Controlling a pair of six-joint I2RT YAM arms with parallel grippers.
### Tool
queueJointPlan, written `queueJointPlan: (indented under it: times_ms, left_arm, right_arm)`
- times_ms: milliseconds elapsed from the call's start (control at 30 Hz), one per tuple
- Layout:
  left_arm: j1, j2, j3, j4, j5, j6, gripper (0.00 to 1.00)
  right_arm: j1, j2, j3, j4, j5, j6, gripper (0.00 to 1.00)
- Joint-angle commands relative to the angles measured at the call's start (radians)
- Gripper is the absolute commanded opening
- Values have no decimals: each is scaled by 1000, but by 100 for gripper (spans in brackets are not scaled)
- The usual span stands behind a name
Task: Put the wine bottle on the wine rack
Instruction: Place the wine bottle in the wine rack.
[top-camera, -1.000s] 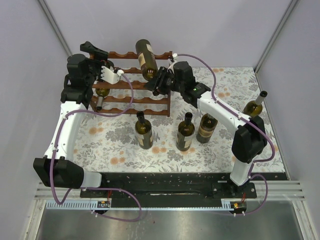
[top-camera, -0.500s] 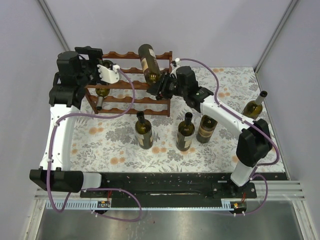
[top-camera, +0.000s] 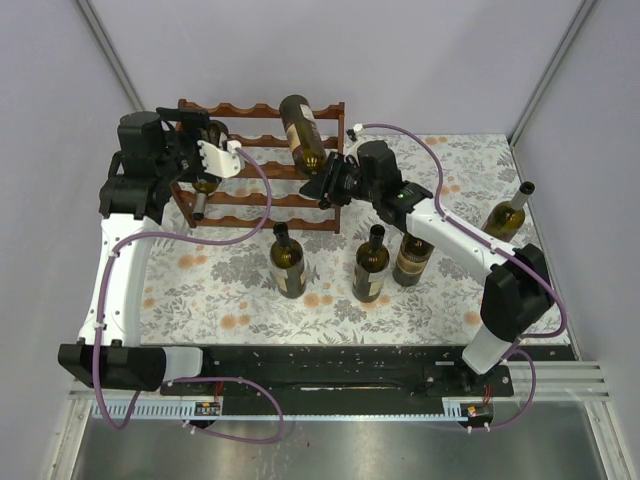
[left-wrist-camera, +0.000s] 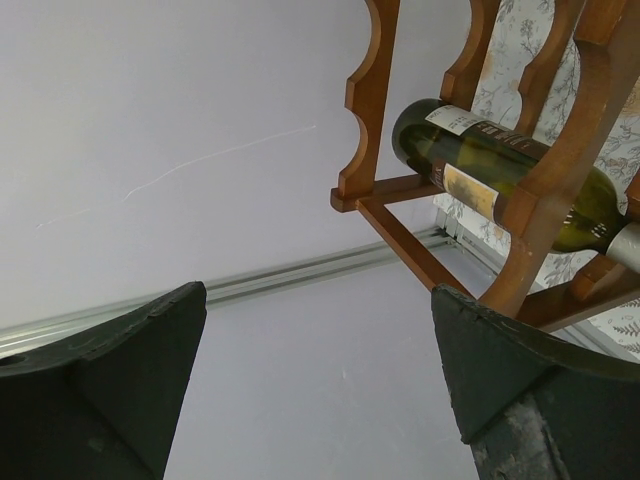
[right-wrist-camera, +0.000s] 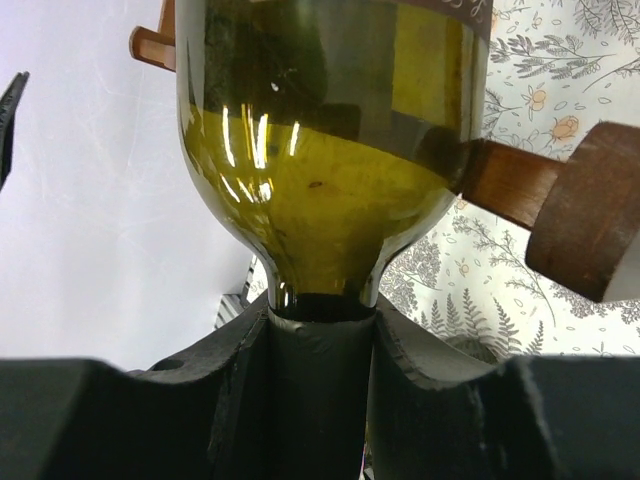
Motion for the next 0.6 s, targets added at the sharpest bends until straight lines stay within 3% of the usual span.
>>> queueJointPlan:
  times_ms: [0, 567]
  left_arm:
    - [5, -35, -11, 28, 37, -1, 99]
    - [5, -30, -60, 69, 27, 28, 99]
  right_arm:
    - [-22, -63, 17, 208, 12, -69, 0]
    - [-91, -6, 44, 257, 31, -108, 0]
